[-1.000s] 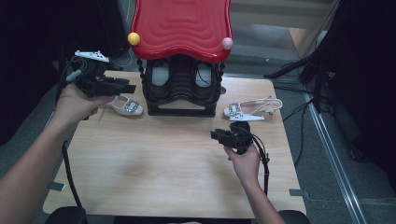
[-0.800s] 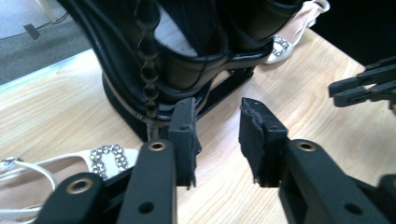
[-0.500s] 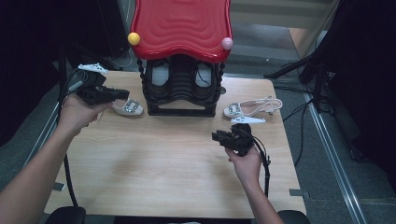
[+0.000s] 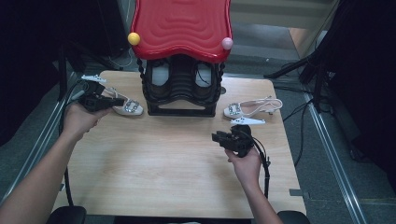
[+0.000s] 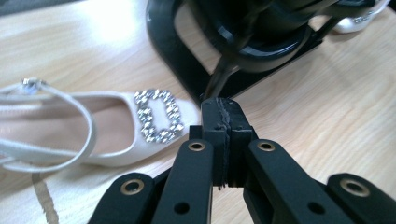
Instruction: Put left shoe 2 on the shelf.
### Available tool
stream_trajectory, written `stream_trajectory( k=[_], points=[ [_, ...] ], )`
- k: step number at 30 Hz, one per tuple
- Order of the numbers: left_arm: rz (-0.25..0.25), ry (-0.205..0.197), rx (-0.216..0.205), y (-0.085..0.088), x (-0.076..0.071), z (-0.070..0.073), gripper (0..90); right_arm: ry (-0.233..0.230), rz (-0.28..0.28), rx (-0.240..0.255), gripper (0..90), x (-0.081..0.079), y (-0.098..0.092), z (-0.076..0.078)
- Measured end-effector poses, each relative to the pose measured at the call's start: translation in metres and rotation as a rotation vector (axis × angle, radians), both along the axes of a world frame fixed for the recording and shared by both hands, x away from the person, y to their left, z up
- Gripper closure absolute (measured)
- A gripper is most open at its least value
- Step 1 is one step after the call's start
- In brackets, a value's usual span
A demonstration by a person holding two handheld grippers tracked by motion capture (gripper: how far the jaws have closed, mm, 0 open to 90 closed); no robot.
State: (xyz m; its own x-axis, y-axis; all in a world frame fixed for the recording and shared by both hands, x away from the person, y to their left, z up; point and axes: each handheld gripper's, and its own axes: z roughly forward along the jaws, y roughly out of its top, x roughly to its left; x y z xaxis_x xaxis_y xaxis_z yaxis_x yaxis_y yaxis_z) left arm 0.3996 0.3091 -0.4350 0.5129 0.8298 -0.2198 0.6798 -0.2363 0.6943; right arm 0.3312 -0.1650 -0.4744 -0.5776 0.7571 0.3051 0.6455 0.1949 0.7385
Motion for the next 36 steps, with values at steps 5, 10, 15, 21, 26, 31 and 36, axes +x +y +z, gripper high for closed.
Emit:
stream_trajectory(
  k=[5,10,15,21,26,31,36],
  points=[
    [0.027,0.009,0.001,0.004,0.003,-0.021,90.0,0.006,-0.003,-0.006,71.9,-0.001,-0.001,-0.001],
    [0.037,0.028,0.004,0.006,0.009,-0.039,90.0,0.005,-0.006,-0.011,71.9,-0.004,0.001,-0.002],
    [0.046,0.046,0.022,0.001,0.016,-0.059,90.0,0.01,-0.015,-0.012,71.9,-0.006,0.0,-0.005],
    [0.049,0.03,0.025,-0.002,0.024,-0.07,90.0,0.005,-0.027,-0.009,71.8,-0.008,-0.004,-0.005],
    [0.06,0.018,0.011,-0.006,0.027,-0.072,90.0,0.008,-0.03,-0.012,71.8,-0.011,-0.005,-0.005],
    [0.056,0.024,0.01,-0.013,0.034,-0.073,90.0,0.009,-0.032,-0.01,71.7,-0.011,-0.005,-0.007],
    [0.077,0.018,-0.001,-0.02,0.044,-0.071,90.0,0.01,-0.033,-0.01,71.7,-0.011,-0.005,-0.007]
  ],
)
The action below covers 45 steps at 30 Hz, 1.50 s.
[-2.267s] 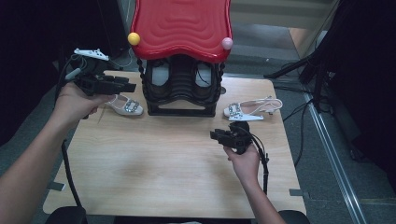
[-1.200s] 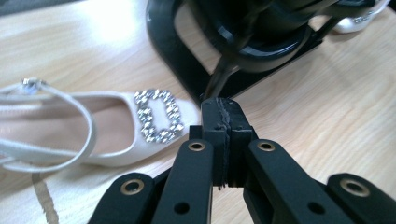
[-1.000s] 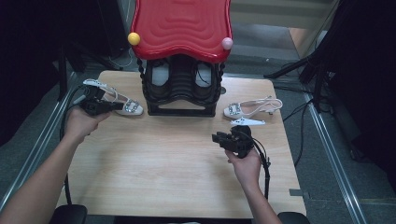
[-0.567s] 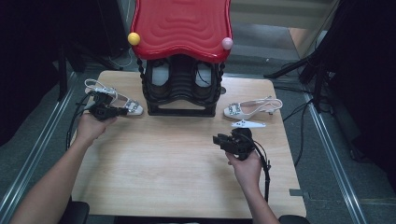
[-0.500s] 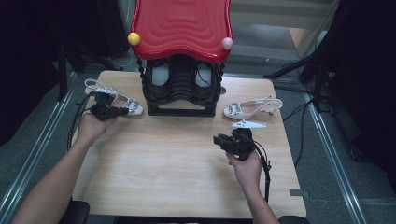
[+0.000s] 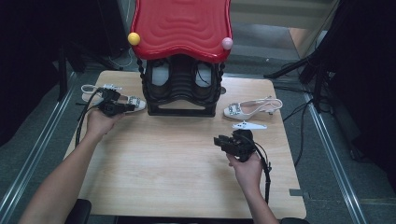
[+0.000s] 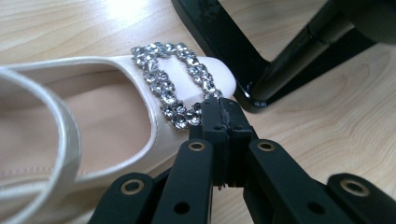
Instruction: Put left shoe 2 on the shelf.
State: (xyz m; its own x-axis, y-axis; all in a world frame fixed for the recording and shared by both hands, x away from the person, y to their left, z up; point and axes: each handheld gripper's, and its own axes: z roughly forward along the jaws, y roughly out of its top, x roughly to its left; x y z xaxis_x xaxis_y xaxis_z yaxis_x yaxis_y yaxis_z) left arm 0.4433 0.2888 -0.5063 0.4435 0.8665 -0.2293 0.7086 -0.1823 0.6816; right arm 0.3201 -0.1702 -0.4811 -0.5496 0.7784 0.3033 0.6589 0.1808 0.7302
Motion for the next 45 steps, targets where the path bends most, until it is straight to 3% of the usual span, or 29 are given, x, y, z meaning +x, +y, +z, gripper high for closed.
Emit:
stream_trajectory(
  k=[11,19,26,32,34,45],
  points=[
    [0.016,0.005,-0.022,-0.007,0.013,0.002,90.0,-0.001,-0.005,0.002,71.8,0.001,-0.001,0.0],
    [0.005,-0.003,-0.008,0.006,-0.005,0.012,90.0,0.0,0.003,0.001,71.8,0.001,0.001,-0.001],
    [0.031,0.02,0.013,0.023,-0.016,-0.001,90.0,0.004,0.012,-0.004,71.8,0.001,0.004,-0.002],
    [0.063,0.009,-0.002,0.021,-0.009,-0.005,90.0,0.005,0.012,-0.003,71.8,0.001,0.005,-0.002],
    [0.053,0.029,0.01,0.018,-0.005,-0.006,90.0,0.007,0.01,-0.002,71.7,0.002,0.004,-0.002],
    [0.062,0.032,0.005,0.004,0.015,-0.007,90.0,0.011,0.007,-0.001,71.7,0.002,0.004,-0.003]
  ],
)
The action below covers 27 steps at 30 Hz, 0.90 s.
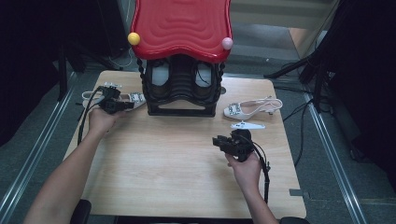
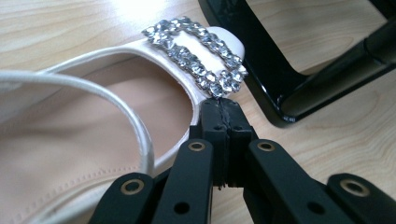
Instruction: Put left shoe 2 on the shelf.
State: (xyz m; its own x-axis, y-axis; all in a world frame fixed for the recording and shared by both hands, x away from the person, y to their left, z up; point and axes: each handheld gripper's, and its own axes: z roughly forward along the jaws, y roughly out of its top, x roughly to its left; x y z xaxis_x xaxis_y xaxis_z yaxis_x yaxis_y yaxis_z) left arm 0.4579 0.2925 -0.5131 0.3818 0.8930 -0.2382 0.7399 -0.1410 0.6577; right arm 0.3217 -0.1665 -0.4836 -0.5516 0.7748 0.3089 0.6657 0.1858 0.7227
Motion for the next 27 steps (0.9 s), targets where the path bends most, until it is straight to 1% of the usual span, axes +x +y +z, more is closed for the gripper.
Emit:
stream_trajectory(
  k=[1,3,5,6,7,9,11,13,14,15,16,17,18,19,22,23,24,25,27],
  points=[
    [0.002,0.003,-0.002,-0.001,0.002,0.0,90.0,0.0,0.0,-0.001,71.8,0.0,0.0,0.0],
    [0.005,-0.005,-0.001,-0.003,0.005,0.0,90.0,0.004,0.0,-0.002,71.8,0.0,0.001,-0.001],
    [0.014,-0.012,-0.014,-0.003,0.006,-0.001,90.0,0.005,0.001,-0.002,71.8,0.0,0.001,-0.001],
    [0.015,-0.004,-0.029,-0.002,0.006,-0.001,90.0,0.005,0.0,-0.002,71.8,0.0,0.0,-0.001],
    [0.013,0.003,-0.034,-0.002,0.006,-0.001,90.0,0.005,0.001,-0.003,71.8,0.0,0.0,-0.001],
    [0.01,0.0,-0.021,-0.002,0.004,0.002,90.0,0.009,-0.001,-0.001,71.8,0.0,0.0,-0.001],
    [0.008,-0.01,-0.023,0.0,0.0,0.009,90.0,0.008,-0.001,-0.002,71.8,0.0,0.0,-0.001],
    [0.001,-0.041,-0.018,0.004,-0.006,0.021,90.0,0.007,0.004,-0.004,71.8,0.0,0.001,-0.002],
    [0.001,-0.047,-0.018,0.006,-0.008,0.025,90.0,0.01,0.004,-0.003,71.8,0.0,0.001,-0.002],
    [-0.004,-0.052,-0.013,0.009,-0.01,0.031,90.0,0.009,0.005,-0.005,71.8,0.0,0.002,-0.002],
    [0.002,-0.056,-0.008,0.012,-0.013,0.034,90.0,0.009,0.006,-0.006,71.8,0.0,0.002,-0.002],
    [-0.005,-0.037,-0.001,0.017,-0.014,0.038,90.0,0.009,0.007,-0.006,71.8,0.0,0.002,-0.002],
    [-0.009,-0.027,0.023,0.022,-0.016,0.042,90.0,0.011,0.007,-0.005,71.8,0.0,0.002,-0.002],
    [-0.005,-0.028,0.033,0.025,-0.017,0.045,90.0,0.011,0.008,-0.006,71.8,0.0,0.003,-0.002],
    [0.033,-0.049,0.016,0.043,-0.021,0.058,90.0,0.011,0.009,-0.005,71.7,0.0,0.003,-0.003],
    [0.037,-0.052,0.019,0.048,-0.021,0.06,90.0,0.011,0.01,-0.005,71.7,0.0,0.003,-0.003],
    [0.041,-0.044,0.022,0.052,-0.021,0.062,90.0,0.012,0.01,-0.003,71.7,0.0,0.004,-0.003],
    [0.051,-0.045,0.032,0.057,-0.022,0.063,90.0,0.012,0.01,-0.002,71.7,0.0,0.004,-0.003],
    [0.077,-0.036,0.029,0.067,-0.021,0.062,90.0,0.015,0.011,-0.002,71.7,0.001,0.004,-0.003]
  ],
)
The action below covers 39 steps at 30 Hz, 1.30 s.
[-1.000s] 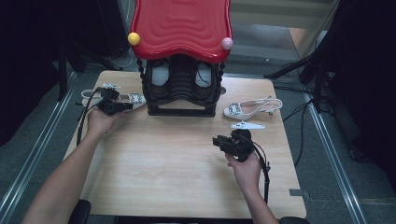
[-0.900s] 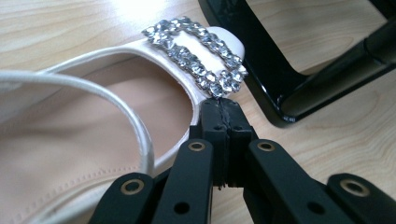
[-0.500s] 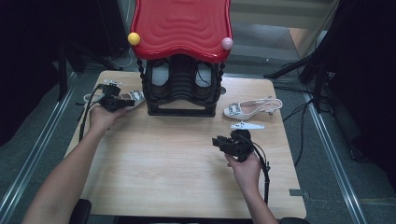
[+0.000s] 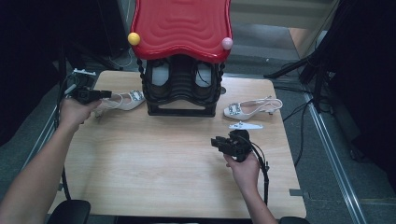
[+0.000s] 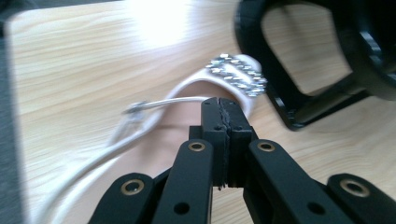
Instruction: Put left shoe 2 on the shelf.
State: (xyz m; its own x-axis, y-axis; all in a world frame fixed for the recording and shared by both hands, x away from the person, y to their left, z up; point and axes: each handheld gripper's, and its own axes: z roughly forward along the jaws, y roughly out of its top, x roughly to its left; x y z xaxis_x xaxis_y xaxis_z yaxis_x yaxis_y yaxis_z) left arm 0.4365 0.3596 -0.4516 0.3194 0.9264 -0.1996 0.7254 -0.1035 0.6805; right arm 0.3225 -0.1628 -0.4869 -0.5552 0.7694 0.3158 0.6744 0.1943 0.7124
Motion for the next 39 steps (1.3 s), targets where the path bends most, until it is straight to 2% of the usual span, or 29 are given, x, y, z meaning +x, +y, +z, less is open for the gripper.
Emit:
stream_trajectory(
  k=[5,10,12,14,17,18,19,20,23,26,31,35,36,38,39],
  points=[
    [0.029,0.046,0.005,0.013,0.002,-0.017,90.0,0.007,-0.001,-0.003,71.5,0.0,0.0,-0.001],
    [0.045,0.065,-0.004,0.01,0.006,-0.03,90.0,0.013,0.002,-0.007,71.3,0.0,0.002,-0.002],
    [0.03,0.079,0.006,0.008,0.007,-0.034,90.0,0.015,0.005,-0.009,71.3,0.0,0.002,-0.002],
    [0.013,0.084,0.013,0.005,0.007,-0.036,90.0,0.015,0.006,-0.009,71.3,0.0,0.003,-0.002],
    [-0.016,0.105,-0.002,-0.001,0.007,-0.039,90.0,0.012,0.001,-0.008,71.2,0.0,0.002,-0.002],
    [-0.028,0.121,0.012,-0.005,0.007,-0.041,90.0,0.012,0.0,-0.008,71.1,0.0,0.002,-0.002],
    [-0.035,0.131,0.048,-0.009,0.007,-0.042,90.0,0.011,-0.001,-0.006,71.1,0.0,0.001,-0.002],
    [-0.036,0.129,0.053,-0.011,0.006,-0.042,90.0,0.011,0.0,-0.005,71.1,0.0,0.001,-0.002],
    [-0.024,0.138,0.022,-0.01,0.005,-0.043,90.0,0.008,0.006,-0.004,71.0,-0.001,0.002,-0.002],
    [-0.028,0.147,0.033,-0.014,0.003,-0.043,90.0,0.009,0.004,-0.003,70.9,0.0,0.002,-0.001],
    [-0.02,0.166,0.026,-0.019,0.002,-0.041,90.0,0.012,0.002,0.001,71.0,0.0,0.002,-0.001],
    [-0.017,0.182,-0.004,-0.021,0.0,-0.041,90.0,0.009,0.004,0.001,70.9,0.0,0.002,-0.001],
    [-0.016,0.188,-0.024,-0.022,0.0,-0.041,90.0,0.01,0.003,0.002,70.9,0.0,0.002,-0.001],
    [-0.017,0.188,-0.107,-0.025,0.0,-0.041,90.0,0.009,0.003,0.003,70.9,0.001,0.002,-0.002],
    [-0.02,0.184,-0.106,-0.029,0.0,-0.039,90.0,0.008,0.004,0.003,70.9,0.001,0.003,-0.002]
  ],
)
